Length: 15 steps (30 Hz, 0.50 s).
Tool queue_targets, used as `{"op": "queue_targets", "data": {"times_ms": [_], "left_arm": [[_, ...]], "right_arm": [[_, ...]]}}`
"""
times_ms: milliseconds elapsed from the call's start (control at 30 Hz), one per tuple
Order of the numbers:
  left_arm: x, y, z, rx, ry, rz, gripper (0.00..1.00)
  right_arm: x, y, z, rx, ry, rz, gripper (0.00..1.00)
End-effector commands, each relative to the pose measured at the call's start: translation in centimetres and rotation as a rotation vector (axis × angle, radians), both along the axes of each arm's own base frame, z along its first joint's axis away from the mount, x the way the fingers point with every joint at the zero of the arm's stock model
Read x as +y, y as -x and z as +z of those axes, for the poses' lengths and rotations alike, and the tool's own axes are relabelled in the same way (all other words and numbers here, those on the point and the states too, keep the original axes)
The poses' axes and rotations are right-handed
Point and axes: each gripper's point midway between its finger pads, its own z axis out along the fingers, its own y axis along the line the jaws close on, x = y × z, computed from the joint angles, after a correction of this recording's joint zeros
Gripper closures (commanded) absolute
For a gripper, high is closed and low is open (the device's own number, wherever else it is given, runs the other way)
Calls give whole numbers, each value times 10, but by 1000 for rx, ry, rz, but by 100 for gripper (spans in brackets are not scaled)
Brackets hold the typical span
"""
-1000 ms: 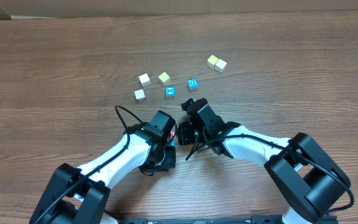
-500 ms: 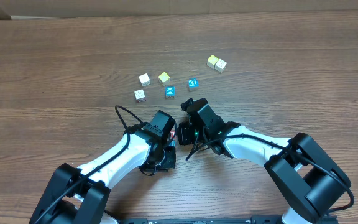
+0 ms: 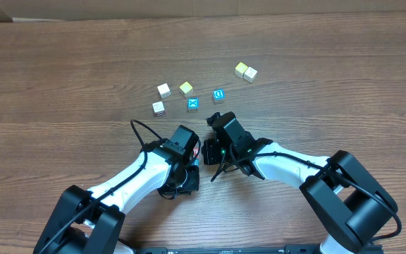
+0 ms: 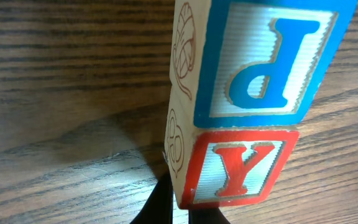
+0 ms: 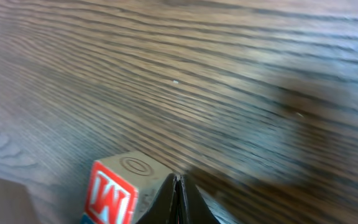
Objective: Flip 3 blocks
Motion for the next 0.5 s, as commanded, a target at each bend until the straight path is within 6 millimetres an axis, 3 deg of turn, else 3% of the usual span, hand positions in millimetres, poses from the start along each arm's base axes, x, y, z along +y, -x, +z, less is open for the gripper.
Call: {"op": "queue_targets", "data": {"times_ms": [0, 467], "left_arm": [[-5, -3, 3, -7, 11, -1, 96], [6, 10, 2, 49, -37, 6, 95]], "right_arm": [[0, -6, 0, -14, 11, -27, 96], [-9, -9, -5, -7, 47, -77, 96]]}}
